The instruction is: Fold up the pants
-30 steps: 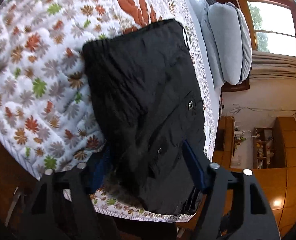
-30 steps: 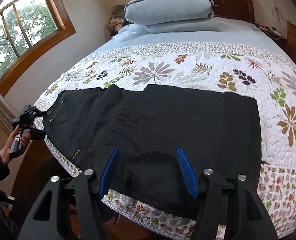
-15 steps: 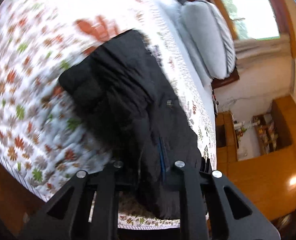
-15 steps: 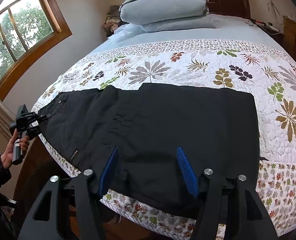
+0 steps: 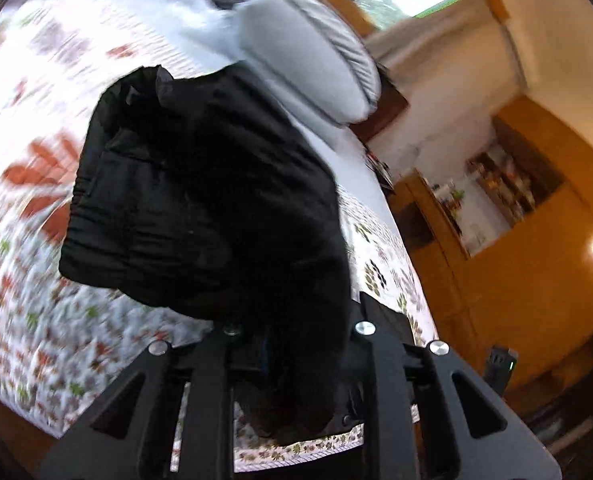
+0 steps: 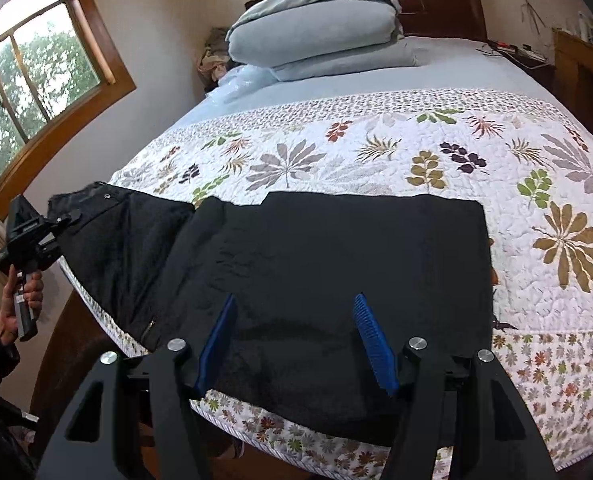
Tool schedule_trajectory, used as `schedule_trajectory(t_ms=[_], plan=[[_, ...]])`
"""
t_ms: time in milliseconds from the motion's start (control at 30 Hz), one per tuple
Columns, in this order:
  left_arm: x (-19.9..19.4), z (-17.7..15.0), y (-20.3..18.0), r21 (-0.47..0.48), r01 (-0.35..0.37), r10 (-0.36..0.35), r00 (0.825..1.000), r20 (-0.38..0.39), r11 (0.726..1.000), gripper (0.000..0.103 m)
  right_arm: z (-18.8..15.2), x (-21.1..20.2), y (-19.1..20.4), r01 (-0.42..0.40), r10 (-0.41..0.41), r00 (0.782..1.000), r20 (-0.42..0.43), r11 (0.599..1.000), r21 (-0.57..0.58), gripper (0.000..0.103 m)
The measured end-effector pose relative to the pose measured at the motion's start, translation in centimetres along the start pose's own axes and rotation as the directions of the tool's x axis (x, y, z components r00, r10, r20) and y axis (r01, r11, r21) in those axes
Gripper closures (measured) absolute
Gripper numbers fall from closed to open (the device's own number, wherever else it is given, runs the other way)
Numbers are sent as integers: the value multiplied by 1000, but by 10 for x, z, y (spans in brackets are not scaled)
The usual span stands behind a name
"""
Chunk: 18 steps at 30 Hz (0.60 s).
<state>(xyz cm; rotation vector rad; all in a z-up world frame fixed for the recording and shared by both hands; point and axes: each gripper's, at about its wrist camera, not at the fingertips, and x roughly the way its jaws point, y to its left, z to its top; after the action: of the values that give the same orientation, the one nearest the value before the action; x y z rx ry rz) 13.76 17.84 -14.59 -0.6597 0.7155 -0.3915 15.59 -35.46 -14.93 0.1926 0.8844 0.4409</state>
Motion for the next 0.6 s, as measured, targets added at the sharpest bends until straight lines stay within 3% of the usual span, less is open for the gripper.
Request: schedule_trajectory(t_ms=[300,600], plan=[[55,-18,-96,214,110,-82,987,-135,971,79,12,-14,-15,-23,22,999,40,999,40,41],[117,-73,-143,394,125,-27,969,-246,911,76,26,-11,-32,-187,179,982,60,968,170,40]])
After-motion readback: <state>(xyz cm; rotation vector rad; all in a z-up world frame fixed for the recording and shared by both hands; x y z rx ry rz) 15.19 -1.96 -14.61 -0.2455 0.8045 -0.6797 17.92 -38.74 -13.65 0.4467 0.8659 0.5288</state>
